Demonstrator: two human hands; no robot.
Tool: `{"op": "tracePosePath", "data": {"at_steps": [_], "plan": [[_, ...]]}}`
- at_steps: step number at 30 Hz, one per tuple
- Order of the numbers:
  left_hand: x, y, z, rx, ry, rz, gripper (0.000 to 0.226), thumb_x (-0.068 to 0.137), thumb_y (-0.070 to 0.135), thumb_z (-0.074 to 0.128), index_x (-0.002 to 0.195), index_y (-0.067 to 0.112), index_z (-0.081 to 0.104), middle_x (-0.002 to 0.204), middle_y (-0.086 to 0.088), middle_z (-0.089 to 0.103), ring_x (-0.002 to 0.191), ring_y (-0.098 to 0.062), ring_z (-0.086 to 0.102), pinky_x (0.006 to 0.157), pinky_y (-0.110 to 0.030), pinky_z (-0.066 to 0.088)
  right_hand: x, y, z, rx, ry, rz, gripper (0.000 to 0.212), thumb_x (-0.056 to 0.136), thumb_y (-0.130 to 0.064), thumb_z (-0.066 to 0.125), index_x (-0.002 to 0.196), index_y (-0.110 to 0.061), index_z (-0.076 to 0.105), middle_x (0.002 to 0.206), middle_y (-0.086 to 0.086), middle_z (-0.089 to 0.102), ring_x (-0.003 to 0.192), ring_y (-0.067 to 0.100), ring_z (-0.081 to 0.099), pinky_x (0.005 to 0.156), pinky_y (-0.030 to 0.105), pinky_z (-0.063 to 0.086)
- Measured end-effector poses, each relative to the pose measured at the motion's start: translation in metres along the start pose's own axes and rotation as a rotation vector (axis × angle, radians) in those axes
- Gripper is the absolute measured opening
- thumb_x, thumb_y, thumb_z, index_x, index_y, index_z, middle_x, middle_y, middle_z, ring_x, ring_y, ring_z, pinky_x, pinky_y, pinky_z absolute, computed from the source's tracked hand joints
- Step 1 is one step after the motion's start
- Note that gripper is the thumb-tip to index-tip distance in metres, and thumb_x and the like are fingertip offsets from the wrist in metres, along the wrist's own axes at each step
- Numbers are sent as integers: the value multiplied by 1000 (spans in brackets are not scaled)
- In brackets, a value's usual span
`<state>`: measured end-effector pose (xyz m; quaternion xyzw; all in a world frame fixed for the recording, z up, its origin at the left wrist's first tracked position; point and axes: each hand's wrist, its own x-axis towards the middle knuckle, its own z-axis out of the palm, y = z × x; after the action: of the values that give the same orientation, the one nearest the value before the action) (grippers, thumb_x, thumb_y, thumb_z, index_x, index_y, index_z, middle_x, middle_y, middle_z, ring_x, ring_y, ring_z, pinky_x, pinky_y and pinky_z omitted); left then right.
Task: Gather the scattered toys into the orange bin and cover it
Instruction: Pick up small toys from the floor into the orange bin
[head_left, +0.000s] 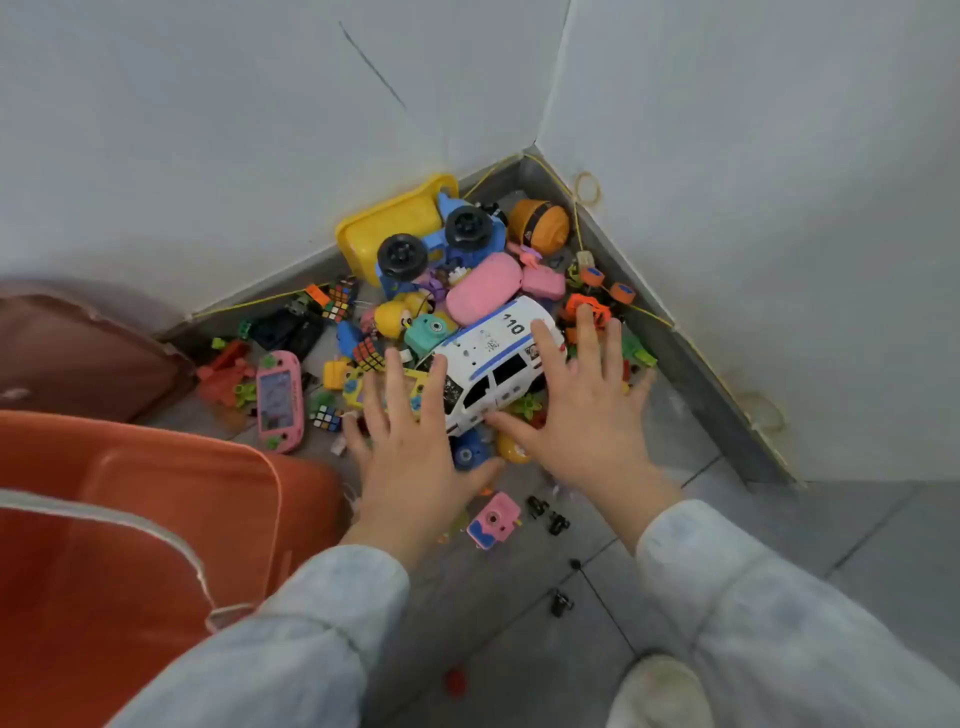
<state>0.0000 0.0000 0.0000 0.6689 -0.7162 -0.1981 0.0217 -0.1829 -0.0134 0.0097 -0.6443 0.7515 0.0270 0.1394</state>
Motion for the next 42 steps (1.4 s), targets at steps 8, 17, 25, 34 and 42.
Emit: {"op": "tracePosePath", "data": {"at_steps": [8,17,25,34,42], "plan": [[-43,-24,88,-81,-209,-356,143,56,95,50,151,16,-21,160,-19,-21,147,-48,-12,111,-72,13,-46,57,83,6,-239,149,119,57,-102,30,150,-47,-20,163,2,-26,147,37,-27,105,82,9],[-48,-37,114,109,-210,-136,120,60,91,46,152,22,12,157,-14,17,144,-35,19,102,-68,27,-56,51,121,44,-278,127,118,56,-101,40,151,-50,-10,165,2,-12,146,39,-26,106,75,24],[-35,-28,121,194,-178,114,105,62,80,49,151,42,10,141,-14,31,124,-35,37,87,-52,39,-50,39,126,41,-255,-51,107,60,-89,56,149,-55,7,162,3,4,147,42,-1,97,64,39],[-37,-38,123,100,-185,110,66,61,50,71,122,42,47,116,-4,42,96,-31,42,74,-43,50,-51,14,127,82,-269,-187,44,77,-34,68,117,-30,49,127,6,39,130,36,26,75,40,53],[-42,-43,88,-126,-160,26,48,63,39,68,107,32,52,115,-1,34,98,-29,39,83,-37,44,-49,7,112,202,-150,-214,38,75,-21,67,112,-24,56,120,10,42,118,34,31,89,46,46]]}}
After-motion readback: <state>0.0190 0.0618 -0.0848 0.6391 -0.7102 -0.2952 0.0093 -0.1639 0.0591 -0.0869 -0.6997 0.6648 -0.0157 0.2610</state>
